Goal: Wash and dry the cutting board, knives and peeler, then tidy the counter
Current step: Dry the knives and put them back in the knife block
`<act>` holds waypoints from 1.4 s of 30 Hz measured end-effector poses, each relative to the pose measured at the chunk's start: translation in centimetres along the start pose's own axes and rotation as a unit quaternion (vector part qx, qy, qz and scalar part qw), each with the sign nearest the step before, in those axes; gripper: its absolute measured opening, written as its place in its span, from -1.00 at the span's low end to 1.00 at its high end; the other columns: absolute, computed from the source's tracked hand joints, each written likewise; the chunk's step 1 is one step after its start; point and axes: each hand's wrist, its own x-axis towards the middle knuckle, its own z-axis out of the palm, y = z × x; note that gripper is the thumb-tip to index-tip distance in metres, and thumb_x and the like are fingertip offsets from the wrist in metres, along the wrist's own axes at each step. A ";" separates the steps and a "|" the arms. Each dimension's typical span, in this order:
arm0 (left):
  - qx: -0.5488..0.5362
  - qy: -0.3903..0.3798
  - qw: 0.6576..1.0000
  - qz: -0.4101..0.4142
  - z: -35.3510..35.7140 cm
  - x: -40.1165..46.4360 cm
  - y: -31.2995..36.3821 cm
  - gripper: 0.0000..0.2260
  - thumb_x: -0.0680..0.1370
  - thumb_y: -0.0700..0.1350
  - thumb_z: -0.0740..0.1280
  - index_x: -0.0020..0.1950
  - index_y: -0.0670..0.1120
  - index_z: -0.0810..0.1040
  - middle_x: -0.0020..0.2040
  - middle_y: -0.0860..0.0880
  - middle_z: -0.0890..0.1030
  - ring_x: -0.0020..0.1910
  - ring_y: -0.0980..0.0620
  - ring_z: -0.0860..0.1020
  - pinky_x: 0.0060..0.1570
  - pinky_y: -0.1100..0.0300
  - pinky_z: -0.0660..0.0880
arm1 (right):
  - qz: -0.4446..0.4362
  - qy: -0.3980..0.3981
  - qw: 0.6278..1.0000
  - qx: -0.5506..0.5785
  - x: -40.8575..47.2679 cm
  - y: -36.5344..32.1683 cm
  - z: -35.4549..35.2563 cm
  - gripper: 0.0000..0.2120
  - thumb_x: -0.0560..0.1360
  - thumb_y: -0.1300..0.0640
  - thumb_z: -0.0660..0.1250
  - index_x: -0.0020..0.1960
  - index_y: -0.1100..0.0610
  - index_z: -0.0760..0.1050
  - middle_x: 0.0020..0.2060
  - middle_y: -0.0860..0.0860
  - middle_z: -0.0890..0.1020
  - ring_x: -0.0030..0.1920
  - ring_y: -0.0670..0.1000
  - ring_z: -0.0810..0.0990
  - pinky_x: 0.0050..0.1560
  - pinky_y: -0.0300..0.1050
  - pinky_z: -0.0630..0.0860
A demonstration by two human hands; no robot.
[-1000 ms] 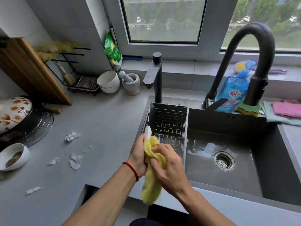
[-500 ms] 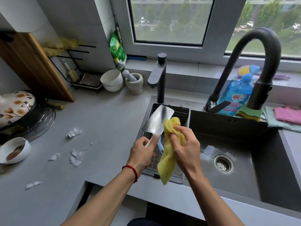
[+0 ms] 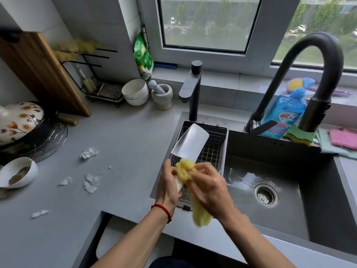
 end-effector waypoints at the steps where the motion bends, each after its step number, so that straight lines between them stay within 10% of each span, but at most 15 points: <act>1: 0.057 0.019 0.998 0.029 0.1 0.0 0.0 -0.34 0.62 0.34 -0.08 -0.14 -0.19 0.48 -0.41 -0.09 0.54 -0.56 0.07 0.40 -0.50 0.28 0.26 | 0.048 0.020 0.998 -0.023 1.3 0.8 -0.4 -0.85 0.57 0.14 0.41 0.09 0.07 0.72 0.05 0.02 0.56 -0.03 -0.02 0.58 -0.01 -0.01 0.61; 9: 0.197 0.116 0.953 0.199 -0.1 0.5 0.7 -0.50 0.67 0.18 -0.14 -0.31 0.00 0.35 -0.34 -0.06 0.57 -0.19 -0.18 0.56 -0.10 -0.08 0.45 | -0.029 -0.054 0.998 -0.001 1.0 -1.4 0.3 -0.80 0.57 0.00 0.32 0.10 -0.08 0.69 0.09 -0.12 0.50 -0.05 -0.13 0.55 -0.04 -0.28 0.56; 15: 0.272 0.085 0.916 0.284 -0.2 0.5 0.7 -0.71 0.62 0.10 -0.13 -0.21 0.10 0.26 -0.41 0.07 0.50 -0.39 0.13 0.52 -0.37 0.18 0.33 | 0.012 -0.038 0.998 -0.044 2.7 -1.9 0.0 -0.72 0.60 -0.04 0.25 0.12 0.01 0.69 0.11 -0.05 0.49 0.00 -0.06 0.53 0.03 -0.08 0.60; 21: 0.128 0.111 0.980 0.108 -0.3 1.2 0.3 -0.23 0.46 0.47 -0.17 -0.32 -0.07 0.60 -0.40 -0.02 0.65 -0.32 -0.09 0.63 -0.25 -0.04 0.61 | 0.052 0.015 0.996 -0.074 2.6 -1.3 -0.1 -0.85 0.57 0.16 0.39 0.08 0.10 0.70 0.09 0.03 0.54 0.04 0.03 0.55 0.06 0.01 0.56; 26: 0.030 0.066 0.997 -0.009 -0.6 1.8 1.3 -0.39 0.42 0.45 0.03 -0.35 -0.05 0.52 -0.35 -0.14 0.57 -0.37 -0.10 0.54 -0.29 -0.01 0.53 | -0.028 0.022 0.998 0.057 -0.9 -2.9 1.7 -0.84 0.56 0.19 0.37 0.10 0.03 0.64 0.11 -0.08 0.49 0.01 -0.18 0.55 -0.03 -0.32 0.54; 32: -0.019 -0.058 0.997 -0.037 -0.9 0.7 2.0 -0.49 0.57 0.32 0.17 -0.27 -0.08 0.51 -0.47 -0.07 0.38 -0.62 0.05 0.23 -0.63 0.32 0.18 | 0.040 0.114 0.993 -0.010 1.4 -1.9 0.6 -0.89 0.54 0.28 0.43 0.05 0.20 0.58 0.08 0.01 0.54 0.00 -0.05 0.55 0.01 -0.08 0.59; 36: -0.083 -0.142 0.985 -0.050 -4.9 -0.4 2.3 -0.59 0.50 0.30 0.37 -0.14 -0.06 0.50 -0.45 -0.04 0.26 -0.65 0.09 0.19 -0.65 0.36 0.17 | -0.088 0.022 0.995 0.036 0.5 -2.7 1.0 -0.87 0.50 0.29 0.42 0.04 0.19 0.58 0.11 -0.02 0.55 0.07 -0.12 0.57 0.05 -0.29 0.51; 42: -0.117 -0.053 0.992 -0.019 -15.7 -4.6 1.2 -0.62 0.41 0.19 0.53 -0.22 -0.07 0.48 -0.47 -0.04 0.21 -0.68 0.08 0.12 -0.63 0.37 0.11 | 0.123 -0.036 0.970 0.207 4.2 -6.7 5.5 -0.81 0.56 0.28 0.39 0.09 0.04 0.62 -0.03 -0.03 0.68 -0.01 0.01 0.65 0.08 0.06 0.60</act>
